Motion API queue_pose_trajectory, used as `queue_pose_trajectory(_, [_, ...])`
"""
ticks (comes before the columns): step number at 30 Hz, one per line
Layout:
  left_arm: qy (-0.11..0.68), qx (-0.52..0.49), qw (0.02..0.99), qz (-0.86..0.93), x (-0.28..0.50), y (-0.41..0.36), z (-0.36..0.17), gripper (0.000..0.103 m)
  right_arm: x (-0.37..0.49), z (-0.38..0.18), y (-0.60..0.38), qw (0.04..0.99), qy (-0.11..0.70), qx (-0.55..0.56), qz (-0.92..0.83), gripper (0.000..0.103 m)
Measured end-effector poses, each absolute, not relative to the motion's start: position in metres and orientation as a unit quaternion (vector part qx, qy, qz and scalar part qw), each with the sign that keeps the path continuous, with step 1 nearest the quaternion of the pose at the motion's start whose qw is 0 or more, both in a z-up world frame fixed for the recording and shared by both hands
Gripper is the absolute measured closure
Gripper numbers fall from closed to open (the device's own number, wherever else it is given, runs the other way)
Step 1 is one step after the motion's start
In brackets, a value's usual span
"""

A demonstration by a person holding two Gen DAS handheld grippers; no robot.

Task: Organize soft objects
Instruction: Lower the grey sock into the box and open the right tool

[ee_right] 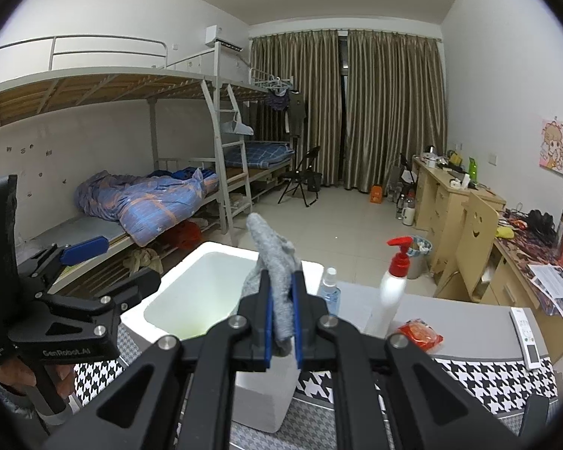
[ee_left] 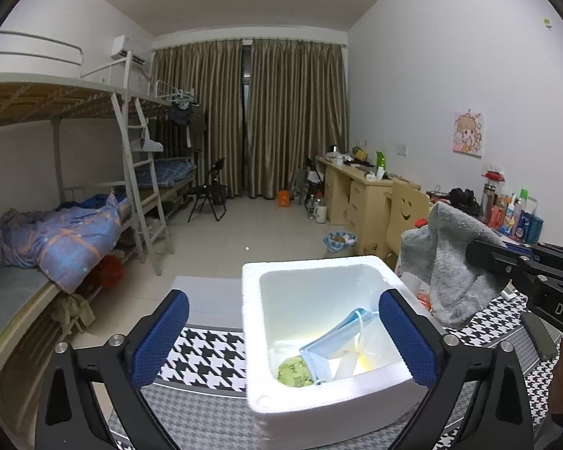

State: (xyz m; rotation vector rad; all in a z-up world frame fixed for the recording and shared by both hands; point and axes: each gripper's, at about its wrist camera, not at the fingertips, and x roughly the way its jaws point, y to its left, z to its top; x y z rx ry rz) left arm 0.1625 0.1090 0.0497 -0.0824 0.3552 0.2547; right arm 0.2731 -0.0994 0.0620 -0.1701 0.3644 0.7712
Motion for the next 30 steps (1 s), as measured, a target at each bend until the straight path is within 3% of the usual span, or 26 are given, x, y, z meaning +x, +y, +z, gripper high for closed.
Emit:
queue_pose_trajectory(24, [0.170, -0.053, 0.970, 0.165, 0.130, 0.136, 0.041, 0.001, 0.293, 0.047, -0.055, 0.881, 0.228, -0.099, 0.403, 0.091])
queue_pose_trajectory(27, [0.169, -0.056, 0.969, 0.169, 0.129, 0.138, 0.041, 0.001, 0.295, 0.045, -0.054, 0.878, 0.232, -0.106, 0.405, 0.075])
queue_pose_trajectory(29, [0.169, -0.057, 0.969, 0.170, 0.129, 0.139, 0.041, 0.001, 0.294, 0.045, -0.055, 0.881, 0.228, -0.104, 0.402, 0.045])
queue_pose_trajectory(30, [0.169, -0.056, 0.969, 0.170, 0.129, 0.139, 0.041, 0.001, 0.293, 0.046, -0.054, 0.882, 0.223, -0.103, 0.402, 0.039])
